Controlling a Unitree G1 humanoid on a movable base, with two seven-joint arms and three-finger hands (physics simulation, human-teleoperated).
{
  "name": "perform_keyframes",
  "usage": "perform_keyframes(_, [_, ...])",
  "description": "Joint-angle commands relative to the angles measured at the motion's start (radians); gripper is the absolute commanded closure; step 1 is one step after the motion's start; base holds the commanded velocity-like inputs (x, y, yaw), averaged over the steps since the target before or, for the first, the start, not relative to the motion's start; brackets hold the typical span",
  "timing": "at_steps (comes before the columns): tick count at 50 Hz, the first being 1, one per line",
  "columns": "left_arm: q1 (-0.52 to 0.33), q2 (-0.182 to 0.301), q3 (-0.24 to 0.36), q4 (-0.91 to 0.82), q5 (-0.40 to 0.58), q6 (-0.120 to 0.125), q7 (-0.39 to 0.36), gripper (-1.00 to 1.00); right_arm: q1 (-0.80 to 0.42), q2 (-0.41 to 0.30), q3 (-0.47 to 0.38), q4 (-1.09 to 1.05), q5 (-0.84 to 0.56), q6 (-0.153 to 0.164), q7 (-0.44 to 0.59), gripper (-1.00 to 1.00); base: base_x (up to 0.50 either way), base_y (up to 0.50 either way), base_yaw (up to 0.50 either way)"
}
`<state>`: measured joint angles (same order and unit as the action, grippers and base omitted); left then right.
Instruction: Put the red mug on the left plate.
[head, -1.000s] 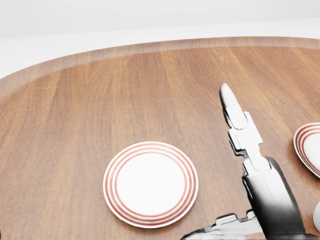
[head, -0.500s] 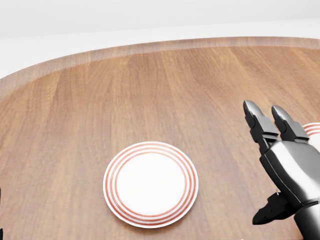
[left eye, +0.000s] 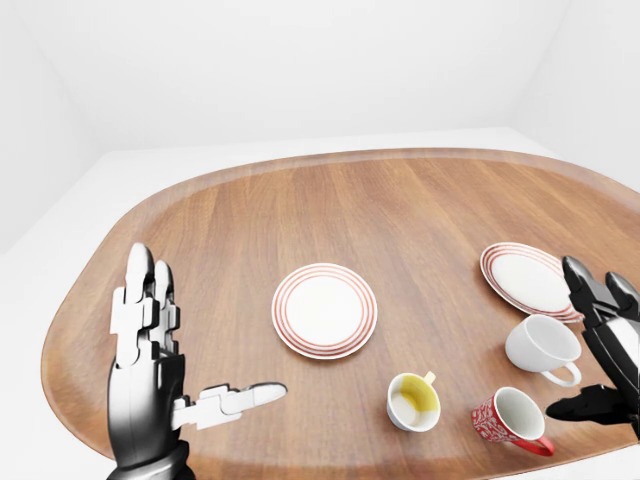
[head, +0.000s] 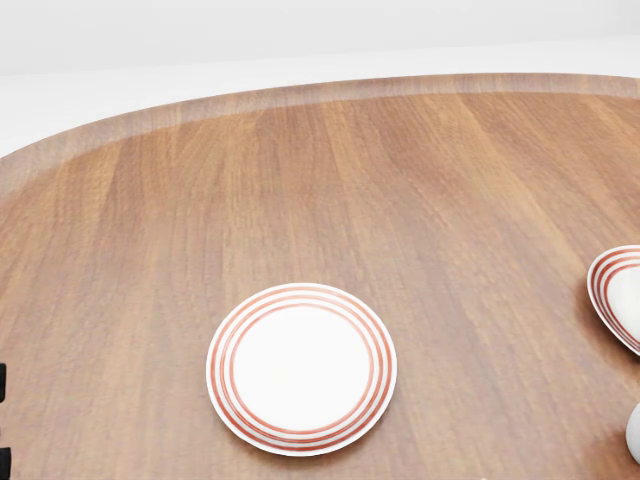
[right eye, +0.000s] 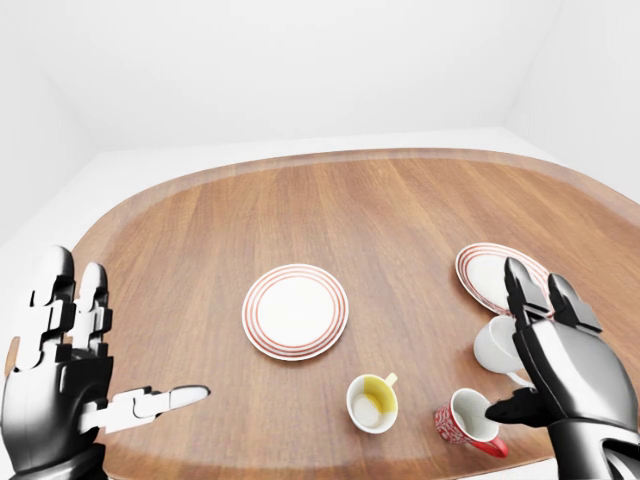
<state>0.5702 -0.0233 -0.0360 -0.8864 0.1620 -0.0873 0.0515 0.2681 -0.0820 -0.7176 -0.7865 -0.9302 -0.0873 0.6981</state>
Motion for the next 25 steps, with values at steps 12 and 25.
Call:
perform_keyframes(12, [-0.004,0.008,-0.010,0.006,0.005,0.000,0.008,-1.00,0.006,0.032,-0.124,-0.028,0.003,0.000,0.000,-1.00,0.00,0.00,0.00])
perform_keyframes(25, [-0.008,0.014,-0.018,0.005,0.012,0.000,0.016,-1.00,0.029,0.056,-0.072,0.100,-0.045,0.000,0.000,-1.00,0.00,0.00,0.00])
